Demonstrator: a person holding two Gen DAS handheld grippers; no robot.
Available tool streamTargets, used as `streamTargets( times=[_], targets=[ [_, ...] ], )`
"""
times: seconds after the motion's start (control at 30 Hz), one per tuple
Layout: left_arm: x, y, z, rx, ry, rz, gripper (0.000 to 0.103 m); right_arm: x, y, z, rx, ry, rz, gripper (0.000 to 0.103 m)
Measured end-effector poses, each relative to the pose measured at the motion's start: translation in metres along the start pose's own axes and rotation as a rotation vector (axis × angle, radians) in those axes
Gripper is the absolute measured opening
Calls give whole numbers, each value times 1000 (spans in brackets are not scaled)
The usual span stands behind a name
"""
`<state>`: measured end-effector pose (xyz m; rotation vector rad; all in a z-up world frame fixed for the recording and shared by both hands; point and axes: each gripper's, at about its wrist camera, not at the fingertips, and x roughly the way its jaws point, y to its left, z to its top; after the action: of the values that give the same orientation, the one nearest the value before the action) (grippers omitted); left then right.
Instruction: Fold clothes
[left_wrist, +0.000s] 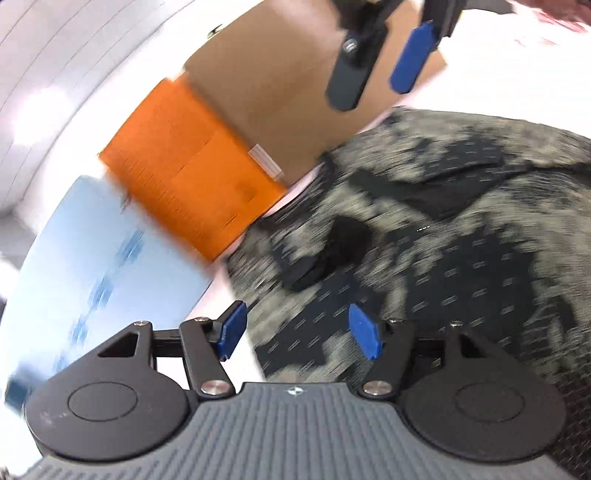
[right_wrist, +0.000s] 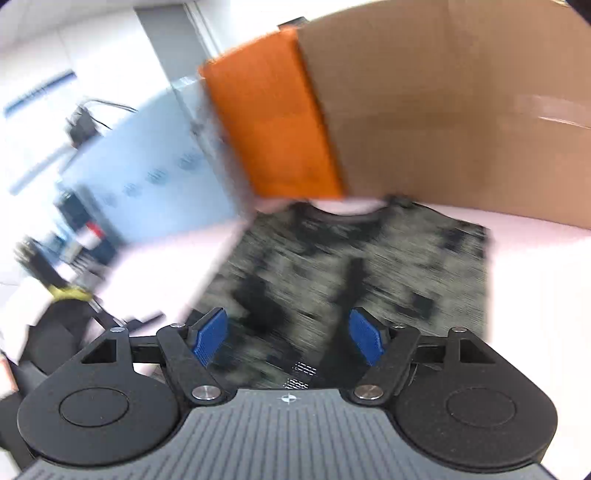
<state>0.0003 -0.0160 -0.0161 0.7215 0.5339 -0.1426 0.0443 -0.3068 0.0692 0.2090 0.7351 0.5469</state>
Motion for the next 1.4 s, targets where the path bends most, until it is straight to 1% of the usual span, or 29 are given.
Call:
streamTargets(
  times=[0.03,0.07,0.1,0.13,0.17,0.27,0.3,0.33,0.4,0.47,0.5,0.53,0.67,0.7,0.73,0.77,0.83,0.87,0.93,0.97,1.03,1.1,1.13,1.2,1.27,1.3,1.4],
  targets=[
    [3,6,-2,-32,31,0,52,7,11,6,-41,11,3,71],
    [6,8,-6,-49,62,-3,44,18,24,11,-105,28,-8,71],
    [9,10,-9,-62,92,-7,40,31,36,16,-174,47,-22,71],
    [14,11,-11,-64,117,-15,36,47,45,20,-231,76,-36,67],
    [15,10,-13,-62,131,-25,34,64,52,22,-276,101,-54,66],
    [17,4,-20,-71,166,-60,33,120,71,19,-409,166,-109,63],
    [18,2,-23,-76,178,-64,33,139,74,13,-450,198,-126,55],
    [18,0,-25,-74,173,-56,33,157,76,7,-485,231,-142,45],
    [17,-5,-27,-45,157,-36,33,182,74,-4,-514,287,-159,38],
    [15,-10,-28,-21,149,-23,33,187,64,-4,-457,259,-138,28],
    [15,-11,-30,-16,144,-21,33,185,53,-2,-398,240,-156,12],
    [15,-12,-31,-12,138,-20,33,182,41,1,-328,222,-187,9],
    [11,-14,-36,18,116,-16,33,167,-9,14,-49,150,-310,9],
    [11,-15,-36,25,114,-15,33,162,-18,16,-2,141,-308,10],
    [11,-15,-35,31,113,-14,33,157,-24,17,15,136,-299,12],
    [12,-15,-35,37,112,-13,33,151,-27,18,2,129,-307,14],
    [12,-15,-35,47,111,-11,33,137,-29,18,-30,108,-332,27],
    [12,-15,-34,52,112,-10,33,131,-29,17,-32,104,-321,30],
    [12,-16,-34,63,113,-6,34,119,-27,14,-25,102,-280,41],
    [12,-17,-33,69,114,-3,34,114,-25,11,-41,111,-249,43],
    [12,-19,-32,82,116,3,36,110,-20,3,-68,161,-180,54],
    [13,-18,-31,93,119,7,39,103,-22,-4,-42,208,-139,54],
    [13,-18,-31,97,120,10,41,95,-24,-7,-24,213,-130,55],
    [13,-15,-31,93,122,10,45,77,-30,-12,13,205,-126,55],
    [14,-10,-31,82,125,10,51,53,-40,-16,69,178,-139,62],
    [14,-7,-31,67,132,6,52,40,-46,-17,107,157,-143,68],
    [15,4,-31,8,160,-12,52,-3,-65,-26,253,87,-106,70]
  ],
)
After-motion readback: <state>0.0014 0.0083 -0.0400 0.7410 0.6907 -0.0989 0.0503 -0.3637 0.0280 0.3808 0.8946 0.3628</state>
